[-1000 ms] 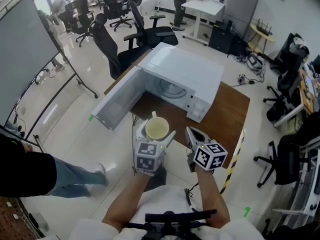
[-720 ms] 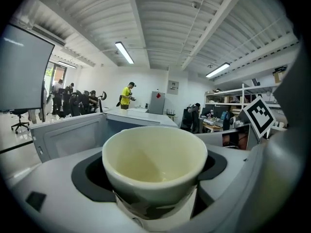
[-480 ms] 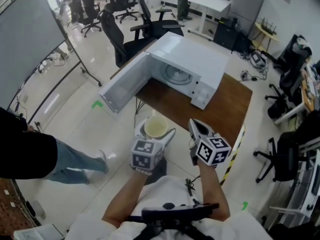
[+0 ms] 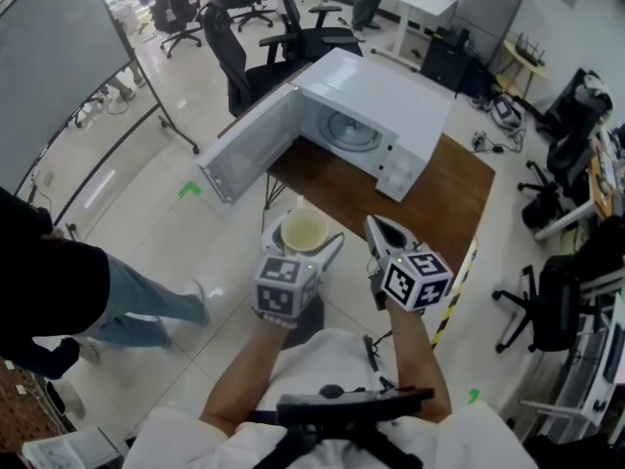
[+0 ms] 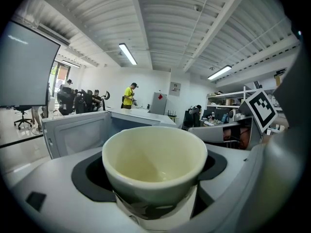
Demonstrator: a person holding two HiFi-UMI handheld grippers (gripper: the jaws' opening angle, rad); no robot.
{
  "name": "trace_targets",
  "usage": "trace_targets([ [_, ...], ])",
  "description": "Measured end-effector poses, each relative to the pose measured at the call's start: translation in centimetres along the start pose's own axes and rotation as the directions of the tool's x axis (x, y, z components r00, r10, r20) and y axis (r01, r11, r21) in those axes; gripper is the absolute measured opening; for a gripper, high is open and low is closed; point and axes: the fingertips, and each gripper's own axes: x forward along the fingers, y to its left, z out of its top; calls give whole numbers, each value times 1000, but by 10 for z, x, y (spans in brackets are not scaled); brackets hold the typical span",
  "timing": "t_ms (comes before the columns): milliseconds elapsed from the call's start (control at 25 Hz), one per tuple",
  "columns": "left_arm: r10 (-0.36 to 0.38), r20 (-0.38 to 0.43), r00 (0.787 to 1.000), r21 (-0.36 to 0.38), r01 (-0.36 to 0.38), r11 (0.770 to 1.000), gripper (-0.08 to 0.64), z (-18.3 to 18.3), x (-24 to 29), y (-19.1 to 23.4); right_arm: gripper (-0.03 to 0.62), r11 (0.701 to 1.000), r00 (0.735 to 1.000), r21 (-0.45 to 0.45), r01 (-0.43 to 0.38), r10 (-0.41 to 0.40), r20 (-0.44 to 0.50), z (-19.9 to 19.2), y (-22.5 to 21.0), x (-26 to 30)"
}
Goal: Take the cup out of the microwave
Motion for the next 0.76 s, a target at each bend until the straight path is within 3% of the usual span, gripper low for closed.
trace_targets([
  [760, 7, 3, 1000, 3, -7, 1000, 463, 1, 11, -5, 11, 999, 1000, 27, -20, 20, 4, -3, -8, 2],
])
